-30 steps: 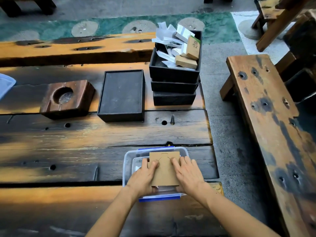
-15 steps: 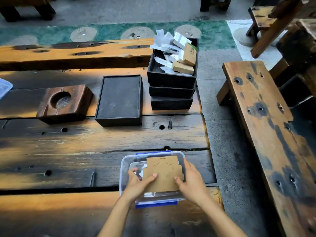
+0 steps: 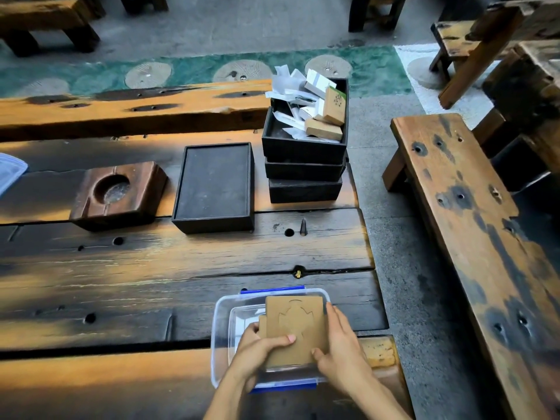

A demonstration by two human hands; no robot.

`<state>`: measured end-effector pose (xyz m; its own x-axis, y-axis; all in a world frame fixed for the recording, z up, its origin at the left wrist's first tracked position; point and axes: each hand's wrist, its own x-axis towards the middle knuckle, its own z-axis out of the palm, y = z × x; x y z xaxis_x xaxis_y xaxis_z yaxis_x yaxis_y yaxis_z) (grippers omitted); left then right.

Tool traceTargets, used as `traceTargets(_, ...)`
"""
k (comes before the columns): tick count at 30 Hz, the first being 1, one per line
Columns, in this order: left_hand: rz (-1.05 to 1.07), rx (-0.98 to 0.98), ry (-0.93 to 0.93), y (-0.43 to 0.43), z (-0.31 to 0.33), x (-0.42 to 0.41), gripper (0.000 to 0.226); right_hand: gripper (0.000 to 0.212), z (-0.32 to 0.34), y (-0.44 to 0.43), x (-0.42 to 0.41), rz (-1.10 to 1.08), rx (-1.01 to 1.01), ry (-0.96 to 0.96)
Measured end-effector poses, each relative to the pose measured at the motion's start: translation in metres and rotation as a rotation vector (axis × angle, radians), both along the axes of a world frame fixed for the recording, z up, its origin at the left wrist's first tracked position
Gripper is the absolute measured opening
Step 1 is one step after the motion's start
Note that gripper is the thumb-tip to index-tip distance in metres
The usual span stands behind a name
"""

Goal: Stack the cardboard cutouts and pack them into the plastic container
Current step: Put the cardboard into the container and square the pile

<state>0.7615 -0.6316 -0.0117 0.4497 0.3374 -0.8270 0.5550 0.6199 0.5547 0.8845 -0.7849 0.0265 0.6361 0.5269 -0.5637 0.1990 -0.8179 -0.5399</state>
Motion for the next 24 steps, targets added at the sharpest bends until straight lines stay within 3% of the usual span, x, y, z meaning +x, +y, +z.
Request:
traceTargets(5,0.014,0.068,-0.106,0.010,0.017,-0.028,0.099,0.117,0.017,-0.003,0.000,-0.090,0.233,-0.008)
traceTargets(8,0.003,0.159,-0.213,0.019,0.026,-0.052,0.099,0.127,0.022,-0.002,0.008,-0.099,0.382,0.349)
traceTargets(10,-0.034,0.261,-0.249,0.024,0.034,-0.060,0.098,0.125,0.019,0.001,0.012,0.018,0.384,0.436)
traceTargets(18,-0.423,0.740,-0.216,0.028,0.040,-0.044,0.092,0.098,0.003,0.018,-0.002,0.112,0.242,0.131)
traceTargets(22,-0.571,0.749,-0.129,0.022,0.023,-0.047,0.129,0.115,-0.010,0.017,-0.005,0.216,0.178,0.027)
traceTargets(24,-0.559,0.746,-0.115,0.021,0.017,-0.046,0.134,0.097,-0.014,0.020,-0.006,0.184,0.196,0.073)
